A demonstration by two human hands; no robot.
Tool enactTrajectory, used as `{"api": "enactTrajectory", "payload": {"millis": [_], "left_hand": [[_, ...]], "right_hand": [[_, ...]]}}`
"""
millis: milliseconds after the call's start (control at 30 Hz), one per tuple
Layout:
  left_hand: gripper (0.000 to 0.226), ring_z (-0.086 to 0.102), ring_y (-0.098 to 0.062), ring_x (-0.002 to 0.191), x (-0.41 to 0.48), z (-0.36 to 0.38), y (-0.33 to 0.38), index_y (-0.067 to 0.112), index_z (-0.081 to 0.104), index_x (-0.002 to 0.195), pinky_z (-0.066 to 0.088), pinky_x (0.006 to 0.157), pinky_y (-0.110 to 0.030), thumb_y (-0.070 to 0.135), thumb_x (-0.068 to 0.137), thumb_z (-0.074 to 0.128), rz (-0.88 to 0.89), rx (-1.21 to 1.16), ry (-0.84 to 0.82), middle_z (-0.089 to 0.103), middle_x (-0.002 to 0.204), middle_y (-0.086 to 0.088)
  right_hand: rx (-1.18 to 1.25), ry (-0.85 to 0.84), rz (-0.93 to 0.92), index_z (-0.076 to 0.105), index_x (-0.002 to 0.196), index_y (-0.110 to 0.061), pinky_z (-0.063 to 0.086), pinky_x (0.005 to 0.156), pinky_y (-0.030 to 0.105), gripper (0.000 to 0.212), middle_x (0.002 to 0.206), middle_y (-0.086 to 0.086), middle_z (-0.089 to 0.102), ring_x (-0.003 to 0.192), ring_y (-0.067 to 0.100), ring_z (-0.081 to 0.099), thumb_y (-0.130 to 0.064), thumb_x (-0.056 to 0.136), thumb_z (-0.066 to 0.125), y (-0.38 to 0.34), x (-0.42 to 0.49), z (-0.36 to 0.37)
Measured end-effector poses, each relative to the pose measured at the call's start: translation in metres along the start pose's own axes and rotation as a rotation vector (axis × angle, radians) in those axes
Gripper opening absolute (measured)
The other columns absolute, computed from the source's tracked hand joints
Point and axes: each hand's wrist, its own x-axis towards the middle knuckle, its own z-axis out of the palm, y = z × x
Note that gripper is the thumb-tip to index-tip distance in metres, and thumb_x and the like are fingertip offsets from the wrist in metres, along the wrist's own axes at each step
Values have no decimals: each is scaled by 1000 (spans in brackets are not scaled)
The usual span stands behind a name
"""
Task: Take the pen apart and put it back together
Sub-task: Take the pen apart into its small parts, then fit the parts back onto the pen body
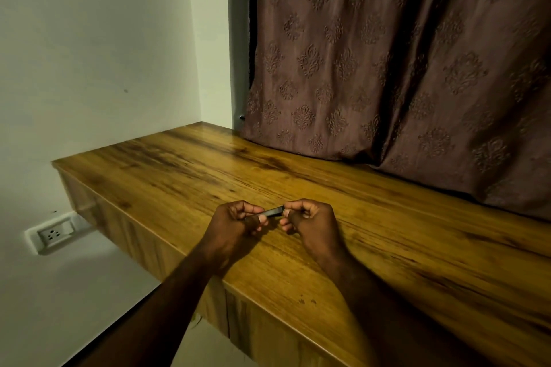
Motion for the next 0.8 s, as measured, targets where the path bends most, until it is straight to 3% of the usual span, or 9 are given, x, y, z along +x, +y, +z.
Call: {"api": "enactTrajectory", "payload": {"millis": [100, 267, 367, 467, 600, 700, 800], "left_hand": [[9, 60, -8, 52, 0, 0, -1, -2, 62, 89, 47, 52, -23, -6, 82, 67, 33, 101, 17, 68, 61, -4], [19, 62, -14, 59, -5, 3, -1, -13, 58, 100, 53, 53, -24, -9, 83, 65, 13, 158, 11, 63, 80, -21], [8, 65, -11, 63, -6, -3, 1, -5, 64, 92, 54, 61, -27, -7, 84, 65, 79, 213, 58, 70, 76, -11], [10, 65, -3, 69, 6, -29, 16, 5, 68, 85, 53, 69, -21, -5, 84, 67, 218, 240, 181, 70, 74, 1], [13, 60, 8, 63, 34, -72, 29, -3, 70, 95, 47, 64, -7, 0, 83, 70, 284, 460, 269, 67, 81, -6], [10, 62, -3, 67, 54, -90, 18, 2, 72, 90, 45, 59, -5, 5, 81, 74, 211, 642, 246, 67, 75, 0], [7, 62, -13, 64, 66, -92, 4, 7, 74, 84, 49, 56, -18, 11, 78, 78, 109, 672, 188, 68, 67, 0]], "right_hand": [[-1, 4, 20, 68, 95, -2, 54, 53, 22, 12, 63, 8, 66, 51, 13, 61, 4, 89, 59, 0, 0, 0], [-8, -40, 42, 67, 100, 1, 53, 52, 21, 13, 67, 12, 66, 51, 14, 59, 2, 90, 59, -2, -2, -2], [-32, -50, 49, 69, 98, -3, 46, 44, 21, 12, 68, 10, 66, 46, 10, 55, -2, 90, 61, -4, -4, -3], [-83, -52, 13, 71, 88, -14, 37, 40, 22, 9, 69, 7, 66, 44, 11, 48, -11, 90, 63, -3, -5, -3], [-120, -62, 5, 71, 84, -17, 35, 44, 24, 10, 67, 3, 67, 46, 12, 46, -12, 89, 64, -1, -4, 1], [-141, -70, 5, 72, 86, -12, 35, 41, 18, 8, 61, -3, 63, 44, 2, 47, -12, 89, 65, -1, -3, 1], [-163, -84, -4, 72, 86, -13, 35, 41, 17, 8, 59, -3, 61, 44, 2, 47, -14, 89, 65, 0, -3, 1]]}}
